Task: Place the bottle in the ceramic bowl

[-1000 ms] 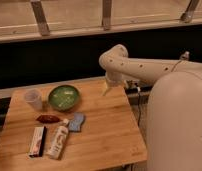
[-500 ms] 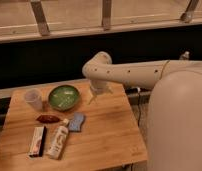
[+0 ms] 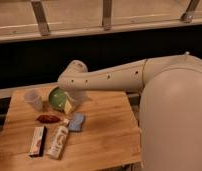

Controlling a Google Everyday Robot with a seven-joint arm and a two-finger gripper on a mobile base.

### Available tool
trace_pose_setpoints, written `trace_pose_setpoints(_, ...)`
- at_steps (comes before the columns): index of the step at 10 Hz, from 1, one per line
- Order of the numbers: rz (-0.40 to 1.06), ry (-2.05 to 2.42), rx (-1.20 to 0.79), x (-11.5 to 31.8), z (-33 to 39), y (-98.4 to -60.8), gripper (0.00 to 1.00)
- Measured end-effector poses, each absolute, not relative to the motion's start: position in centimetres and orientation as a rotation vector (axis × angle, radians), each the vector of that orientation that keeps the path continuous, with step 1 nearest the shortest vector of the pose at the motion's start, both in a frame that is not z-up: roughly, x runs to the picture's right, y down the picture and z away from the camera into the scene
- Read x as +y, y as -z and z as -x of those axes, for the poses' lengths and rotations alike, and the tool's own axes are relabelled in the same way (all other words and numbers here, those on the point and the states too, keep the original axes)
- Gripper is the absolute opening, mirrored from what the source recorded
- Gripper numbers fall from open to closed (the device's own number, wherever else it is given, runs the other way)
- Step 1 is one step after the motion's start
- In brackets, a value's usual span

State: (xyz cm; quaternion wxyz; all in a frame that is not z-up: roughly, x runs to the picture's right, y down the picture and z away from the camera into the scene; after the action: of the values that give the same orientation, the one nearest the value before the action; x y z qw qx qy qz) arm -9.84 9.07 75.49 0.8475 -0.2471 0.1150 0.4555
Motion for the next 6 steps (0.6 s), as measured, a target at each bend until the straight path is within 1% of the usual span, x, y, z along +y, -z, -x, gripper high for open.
trace_pose_setpoints(2, 0.525, -0.960, 0.242, 9.1, 10.0, -75.4, 0.80)
trace_pose_setpoints(4, 0.558, -0.953, 0.246, 9.4, 9.4, -76.1, 0.80)
trace_pose_setpoints(6, 0.600, -0.906, 0.237, 11.1, 9.3, -76.6, 0.80)
